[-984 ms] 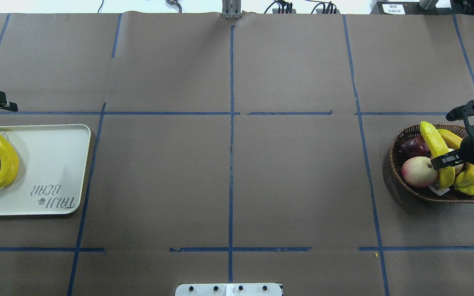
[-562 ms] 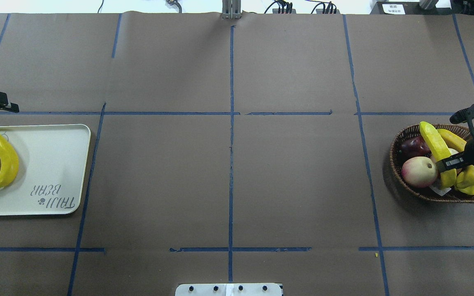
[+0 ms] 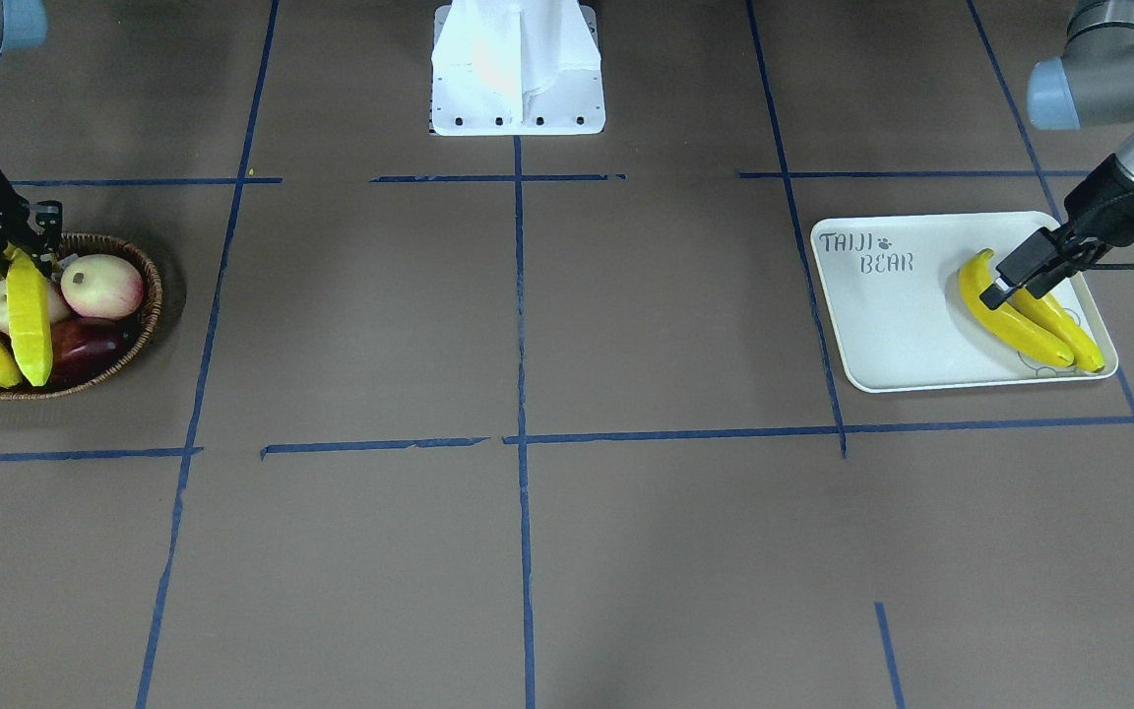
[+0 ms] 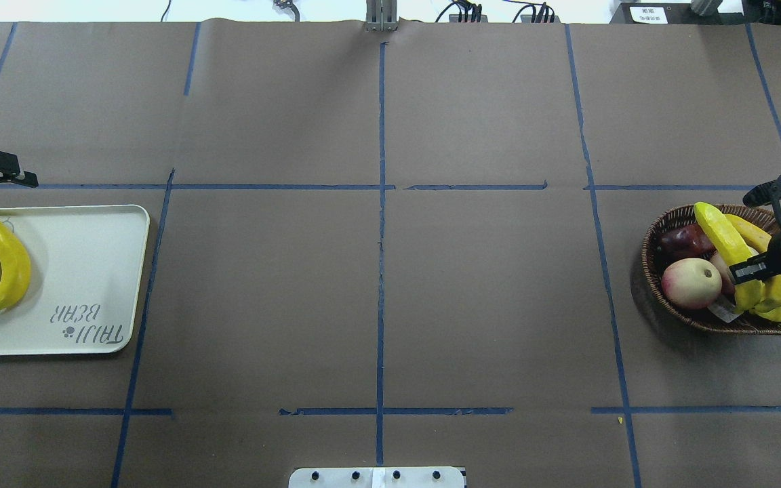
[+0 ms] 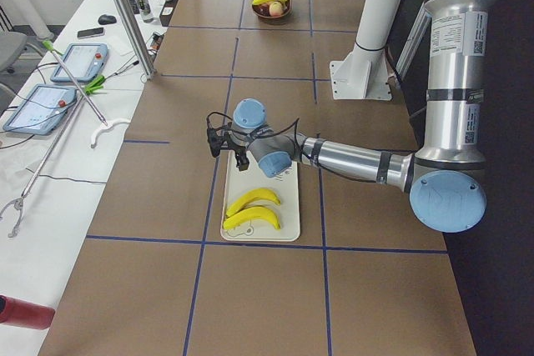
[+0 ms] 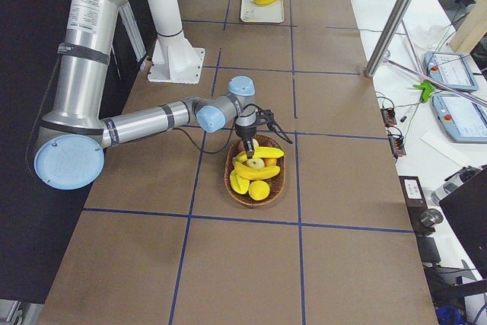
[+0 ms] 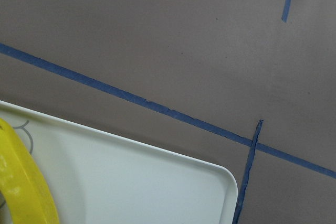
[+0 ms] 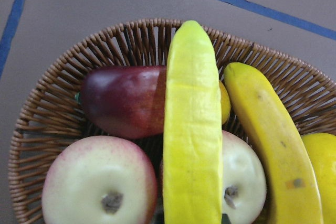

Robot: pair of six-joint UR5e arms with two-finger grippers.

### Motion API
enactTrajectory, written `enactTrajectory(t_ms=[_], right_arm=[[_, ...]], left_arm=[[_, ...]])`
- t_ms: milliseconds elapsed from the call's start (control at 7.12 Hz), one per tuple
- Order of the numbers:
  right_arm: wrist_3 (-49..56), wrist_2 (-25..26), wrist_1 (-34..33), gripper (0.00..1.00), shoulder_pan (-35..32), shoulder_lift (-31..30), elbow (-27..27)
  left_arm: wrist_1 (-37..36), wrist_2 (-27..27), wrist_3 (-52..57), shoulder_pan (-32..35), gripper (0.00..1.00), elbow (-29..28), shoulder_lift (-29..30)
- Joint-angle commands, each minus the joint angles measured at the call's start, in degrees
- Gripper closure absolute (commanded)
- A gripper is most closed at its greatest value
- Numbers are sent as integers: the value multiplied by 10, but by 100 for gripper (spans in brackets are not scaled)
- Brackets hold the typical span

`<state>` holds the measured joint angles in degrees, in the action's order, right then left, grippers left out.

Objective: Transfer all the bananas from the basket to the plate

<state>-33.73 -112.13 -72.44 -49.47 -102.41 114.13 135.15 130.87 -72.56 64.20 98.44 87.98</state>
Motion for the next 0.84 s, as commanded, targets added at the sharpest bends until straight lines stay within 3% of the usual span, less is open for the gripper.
enactTrajectory(t_ms=[0, 281, 422, 703], right_arm=[[1, -8, -4, 93, -2, 4, 22], [0, -26, -34, 96, -14, 7, 69], [0, -71, -52, 96, -37, 16, 88], [-8, -98, -53, 96, -41, 73, 88]], left_arm=[[-1, -1, 0, -1, 0, -1, 1], [-1, -1, -15, -13, 0, -1, 3], [-1, 0, -16, -14, 0, -1, 8], [-1, 1, -85, -43, 0, 0, 42]])
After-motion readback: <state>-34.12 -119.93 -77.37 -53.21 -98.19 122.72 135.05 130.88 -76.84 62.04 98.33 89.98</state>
